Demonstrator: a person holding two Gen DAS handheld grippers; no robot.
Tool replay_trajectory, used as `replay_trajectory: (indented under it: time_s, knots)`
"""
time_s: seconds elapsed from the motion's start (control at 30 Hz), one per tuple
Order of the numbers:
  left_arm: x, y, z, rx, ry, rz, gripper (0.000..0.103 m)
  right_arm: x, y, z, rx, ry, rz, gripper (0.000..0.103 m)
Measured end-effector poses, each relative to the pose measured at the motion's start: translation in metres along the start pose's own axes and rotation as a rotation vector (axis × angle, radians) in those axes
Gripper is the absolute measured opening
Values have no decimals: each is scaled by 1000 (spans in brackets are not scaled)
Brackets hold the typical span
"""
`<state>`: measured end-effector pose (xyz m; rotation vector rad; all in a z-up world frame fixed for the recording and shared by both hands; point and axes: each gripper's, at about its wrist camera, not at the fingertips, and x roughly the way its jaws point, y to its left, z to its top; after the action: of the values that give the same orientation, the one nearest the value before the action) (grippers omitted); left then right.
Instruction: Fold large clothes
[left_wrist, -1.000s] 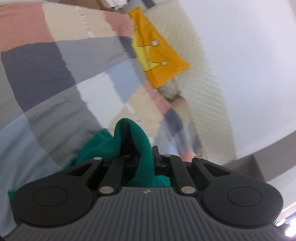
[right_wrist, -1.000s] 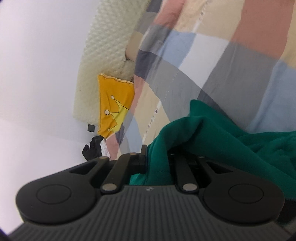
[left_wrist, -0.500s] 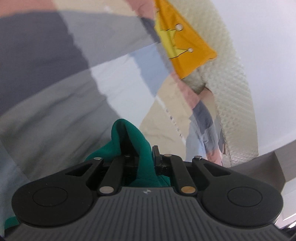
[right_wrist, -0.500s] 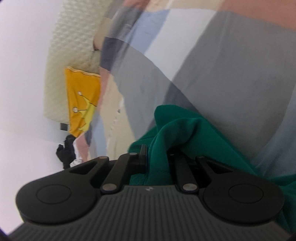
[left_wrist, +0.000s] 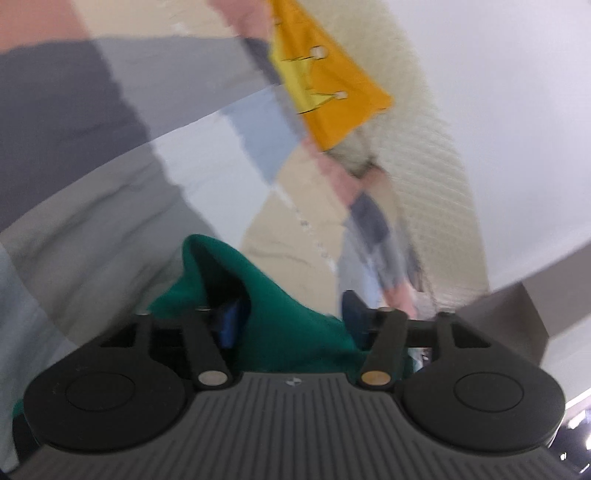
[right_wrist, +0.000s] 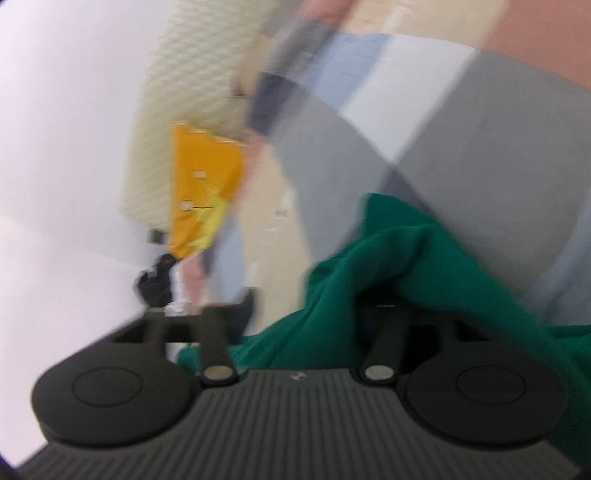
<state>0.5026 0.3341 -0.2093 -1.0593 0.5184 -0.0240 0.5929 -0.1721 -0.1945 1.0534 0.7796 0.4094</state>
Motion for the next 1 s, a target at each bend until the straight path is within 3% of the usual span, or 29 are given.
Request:
replay_trajectory:
  time_s: [0.03,0.17,0.23,0.37,0.53,0.7,0.8,0.87,1.0]
  knots:
    - [-8,-5,-2,16,-13,-22,69,-5,6,-2,-20,-9,31,84]
    - [-32,-21,-11,70,-22,-114,70,-27,28,-10,-113,-16,134,84]
    - [-36,-30,-16,120,-18,-93,71,-34,31,-13,-143,-18,152,84]
    - [-25,-46,-24,234,-15,61,71,-37,36,-14,-193,-42,85,83]
    - [0,-52,-16,245,-7,57,71,-23,37,-4,-236,-82,-27,83]
    - [30,-65,-7,332,29,129,71,-1,43,5,-309,-74,-105,83]
    - [47,-78,2,438,48,192,71,13,49,5,-378,-67,-158,83]
    - [58,-86,9,504,78,187,71,21,54,3,-446,-75,-208,79]
    - [81,-99,21,616,214,104,72,31,53,12,-475,-56,-245,73]
